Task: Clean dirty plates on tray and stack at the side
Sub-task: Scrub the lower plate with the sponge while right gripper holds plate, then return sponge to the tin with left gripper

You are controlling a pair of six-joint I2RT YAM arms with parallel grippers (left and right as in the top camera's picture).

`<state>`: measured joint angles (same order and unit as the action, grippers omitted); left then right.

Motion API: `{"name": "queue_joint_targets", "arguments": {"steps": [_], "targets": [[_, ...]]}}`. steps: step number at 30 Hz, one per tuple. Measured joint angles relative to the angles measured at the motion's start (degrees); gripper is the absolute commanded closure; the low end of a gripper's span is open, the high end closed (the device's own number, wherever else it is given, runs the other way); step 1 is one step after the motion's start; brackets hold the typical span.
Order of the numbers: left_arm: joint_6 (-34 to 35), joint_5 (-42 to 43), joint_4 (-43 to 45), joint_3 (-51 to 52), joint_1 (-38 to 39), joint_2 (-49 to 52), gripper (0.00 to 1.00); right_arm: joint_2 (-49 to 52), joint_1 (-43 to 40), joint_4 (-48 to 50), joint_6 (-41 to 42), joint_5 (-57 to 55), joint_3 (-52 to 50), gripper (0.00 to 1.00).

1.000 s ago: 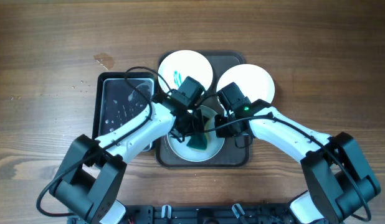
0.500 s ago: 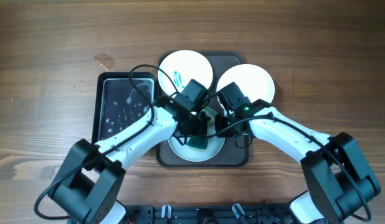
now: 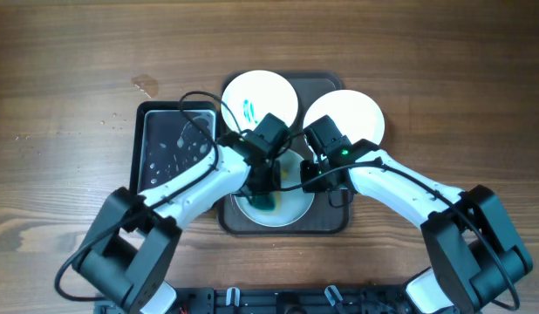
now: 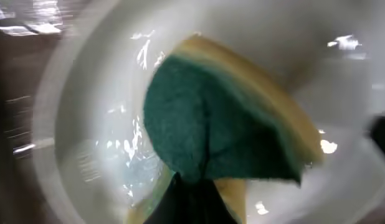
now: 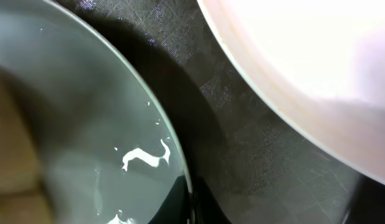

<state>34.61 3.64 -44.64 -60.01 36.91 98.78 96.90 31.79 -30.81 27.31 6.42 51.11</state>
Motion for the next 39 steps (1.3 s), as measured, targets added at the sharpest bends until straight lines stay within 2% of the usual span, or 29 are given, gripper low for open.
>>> {"name": "queue_joint_targets", "arguments": {"steps": [4,6,8,11,16,19,21,22,23,32,39], "targets": [[0.04,-2.99,-1.68,0.00,-2.19,-2.62,0.96,0.00,0.00,0.02,0.00,-0.04,0.00,0.96],[0.04,-3.04,-1.66,0.00,-2.10,-2.82,0.82,0.00,0.00,0.00,0.00,-0.04,0.00,0.96],[0.20,-3.13,-1.64,0.00,-1.99,-2.82,0.62,0.00,0.00,0.00,0.00,-0.04,0.00,0.96],[0.39,-3.39,-1.46,0.00,-1.99,-2.80,0.53,0.00,0.00,0.00,0.00,-0.04,0.00,0.96],[0.35,-3.39,1.38,0.22,-1.99,-2.82,0.57,0.00,0.00,0.00,0.02,-0.04,0.02,0.96],[0.37,-2.91,6.32,2.58,-1.99,-2.82,0.66,0.00,-0.02,0.02,0.02,-0.04,0.02,0.96],[0.33,-2.62,7.65,4.37,-2.01,-2.80,0.80,0.02,0.00,0.02,0.02,-0.04,0.02,0.96],[-0.04,-2.49,7.89,5.14,-2.03,-2.80,0.91,0.02,0.00,0.02,0.02,-0.04,0.02,0.96],[0.09,-2.40,8.09,5.66,-2.03,-2.75,0.96,0.00,0.00,0.02,0.02,-0.04,0.02,0.96],[-0.90,1.01,4.83,4.85,-3.06,-3.23,0.96,0.00,0.00,0.02,0.00,-0.04,0.02,0.96],[-1.33,2.64,-3.30,3.45,-13.11,-15.93,0.96,0.00,0.00,0.02,0.02,-0.04,0.02,0.96]]}}
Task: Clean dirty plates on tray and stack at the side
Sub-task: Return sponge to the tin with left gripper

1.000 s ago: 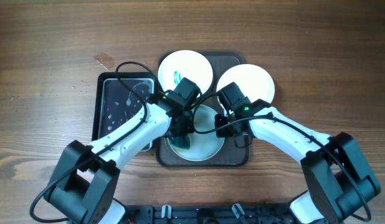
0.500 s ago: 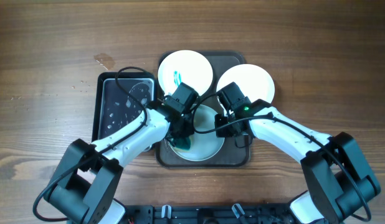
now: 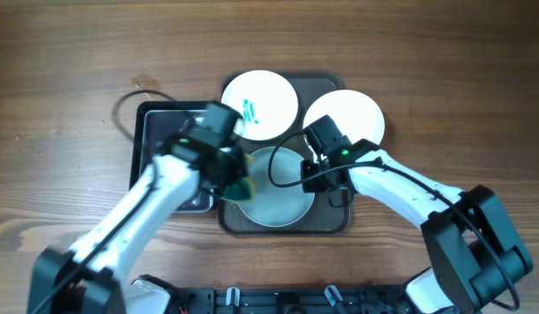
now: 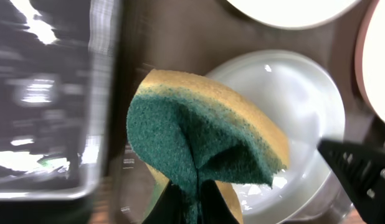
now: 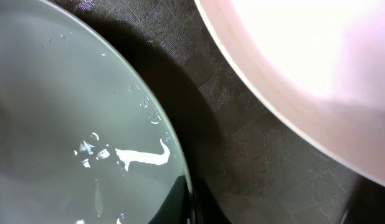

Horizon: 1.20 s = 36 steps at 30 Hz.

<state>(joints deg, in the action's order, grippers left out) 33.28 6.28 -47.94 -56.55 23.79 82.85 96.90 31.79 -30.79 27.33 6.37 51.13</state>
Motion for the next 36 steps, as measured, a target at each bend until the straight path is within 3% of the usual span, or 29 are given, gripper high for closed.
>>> {"name": "queue_joint_targets", "arguments": {"steps": [6,15,18,23,25,27,36], "targets": [[-0.48,-9.88,-3.91,-0.09,-10.05,-2.14,0.96,0.00,0.00,0.22,-0.24,0.00,0.00,0.95],[-0.92,-15.47,3.63,3.39,-14.64,3.93,0.96,0.02,-0.02,4.48,-5.92,-0.46,0.11,0.96],[-1.09,-15.04,3.19,4.09,-14.67,5.31,0.78,-0.11,-0.02,-2.36,-5.33,-0.92,1.31,0.96],[-1.31,-13.46,1.46,4.04,-15.74,2.16,0.23,-6.03,-0.02,-13.16,-7.69,-3.21,6.91,0.96],[-1.33,-13.29,1.18,4.00,-16.31,-0.74,0.15,-8.87,-0.02,-16.09,-8.76,-3.91,10.19,0.96],[-1.31,-13.22,0.90,3.89,-16.48,-3.76,0.00,-10.51,-0.07,-18.29,-9.46,-3.93,13.14,0.96],[-1.29,-12.37,-0.13,3.78,-16.48,-20.26,0.00,-10.69,-0.07,-16.61,-9.53,-3.54,14.71,0.96]]}}
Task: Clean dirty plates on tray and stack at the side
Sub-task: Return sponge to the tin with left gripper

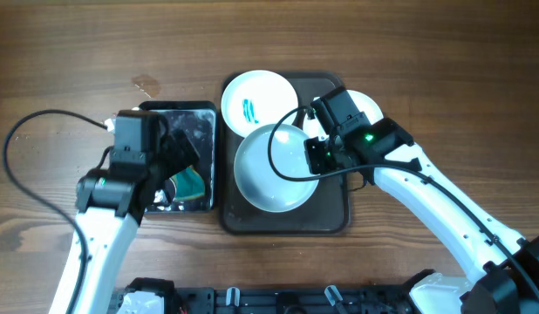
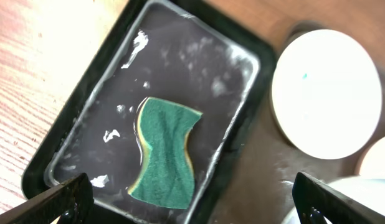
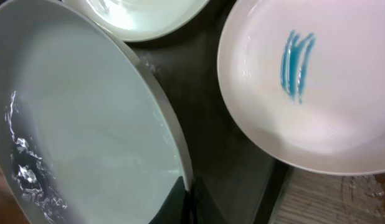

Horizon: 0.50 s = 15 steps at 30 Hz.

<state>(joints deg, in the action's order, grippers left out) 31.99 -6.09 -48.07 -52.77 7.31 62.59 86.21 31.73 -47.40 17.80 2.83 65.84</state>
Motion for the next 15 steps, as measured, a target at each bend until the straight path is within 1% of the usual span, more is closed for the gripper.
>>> {"name": "queue_joint_targets", "arguments": {"steps": [3,10,13,15], "targets": [[0.00,0.02,-0.33,-0.04,0.00,-2.99,0.00,0.02,0.00,1.29,1.31,1.20,0.00,0.96],[0.00,0.00,-0.61,-0.07,0.00,-3.34,0.00,2.03,0.00,7.85,3.82,5.29,0.00,0.96],[0.02,-0.31,-0.74,-0.07,-0.31,-3.34,0.00,3.82,0.00,7.78,3.74,5.73,1.31,0.96],[0.57,-1.07,-0.74,-0.07,-2.62,-3.34,0.00,6.03,0.00,6.62,3.54,5.75,4.66,0.96]]}}
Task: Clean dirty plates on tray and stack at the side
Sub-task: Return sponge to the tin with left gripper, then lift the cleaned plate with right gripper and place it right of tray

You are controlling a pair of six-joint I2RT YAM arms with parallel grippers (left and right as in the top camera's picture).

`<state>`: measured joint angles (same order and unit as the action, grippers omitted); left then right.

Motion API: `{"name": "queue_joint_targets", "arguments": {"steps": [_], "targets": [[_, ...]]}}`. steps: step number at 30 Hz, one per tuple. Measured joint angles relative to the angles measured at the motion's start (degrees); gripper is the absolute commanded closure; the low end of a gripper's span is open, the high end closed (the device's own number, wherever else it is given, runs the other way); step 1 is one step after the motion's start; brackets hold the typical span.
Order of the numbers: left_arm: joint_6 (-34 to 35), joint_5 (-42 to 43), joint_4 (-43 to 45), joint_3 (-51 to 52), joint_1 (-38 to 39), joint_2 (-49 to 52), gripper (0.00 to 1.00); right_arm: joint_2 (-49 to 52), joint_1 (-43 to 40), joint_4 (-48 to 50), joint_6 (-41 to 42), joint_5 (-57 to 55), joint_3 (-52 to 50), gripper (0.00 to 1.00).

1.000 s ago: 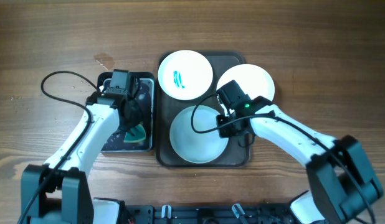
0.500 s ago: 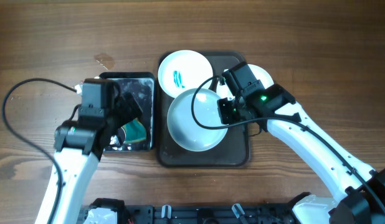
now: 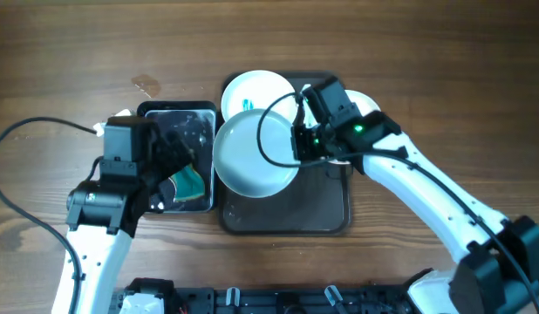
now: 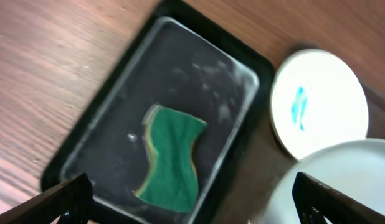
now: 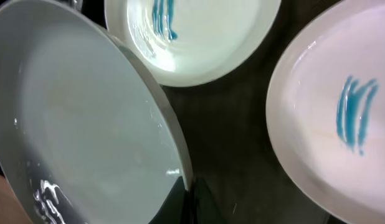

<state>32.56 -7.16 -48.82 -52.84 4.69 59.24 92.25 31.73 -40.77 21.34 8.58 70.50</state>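
My right gripper [image 3: 297,144] is shut on the rim of a clean white plate [image 3: 255,155], holding it tilted above the left part of the dark tray [image 3: 326,214]. In the right wrist view the fingers [image 5: 187,186] pinch that plate [image 5: 86,124] at its edge. Two dirty plates with blue smears lie below: one at the tray's far left [image 5: 192,37] and one at the right [image 5: 342,118]. The green and yellow sponge [image 4: 172,155] lies in the black water tray [image 4: 105,118]. My left gripper [image 4: 192,208] hangs open above it, holding nothing.
The black water tray [image 3: 152,113] sits directly left of the dark tray. The held plate overlaps its right edge in the overhead view. A cable [image 3: 25,139] loops over the wooden table [image 3: 444,52] at the left. A small stain [image 3: 146,85] marks the wood.
The right gripper has carried the plate further left and toward the far side, so it now covers part of the far-left dirty plate. The left gripper stays open over the sponge, slightly shifted.
The left gripper was shut on the sponge against the near plate while the right gripper pinched that plate's rim. Then the sponge was at the water tray's edge. Later it lay in the water tray with the left gripper open, and the plate was lifted; now it is further left.
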Motion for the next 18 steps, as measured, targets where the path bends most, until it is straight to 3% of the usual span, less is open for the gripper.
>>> {"name": "queue_joint_targets", "arguments": {"steps": [5,10,18], "targets": [[1.18,-1.05,0.00,0.00,-10.16,0.00,0.00,4.94,0.46,-1.20,-1.29,-0.79,9.11,0.96],[1.44,-0.70,-0.07,0.00,-21.22,0.00,0.00,9.92,4.83,2.49,-4.26,-10.05,15.72,0.96],[1.64,-0.28,-0.07,0.00,-23.19,0.00,0.00,11.69,16.15,13.16,-6.69,-30.84,16.02,0.96]]}}
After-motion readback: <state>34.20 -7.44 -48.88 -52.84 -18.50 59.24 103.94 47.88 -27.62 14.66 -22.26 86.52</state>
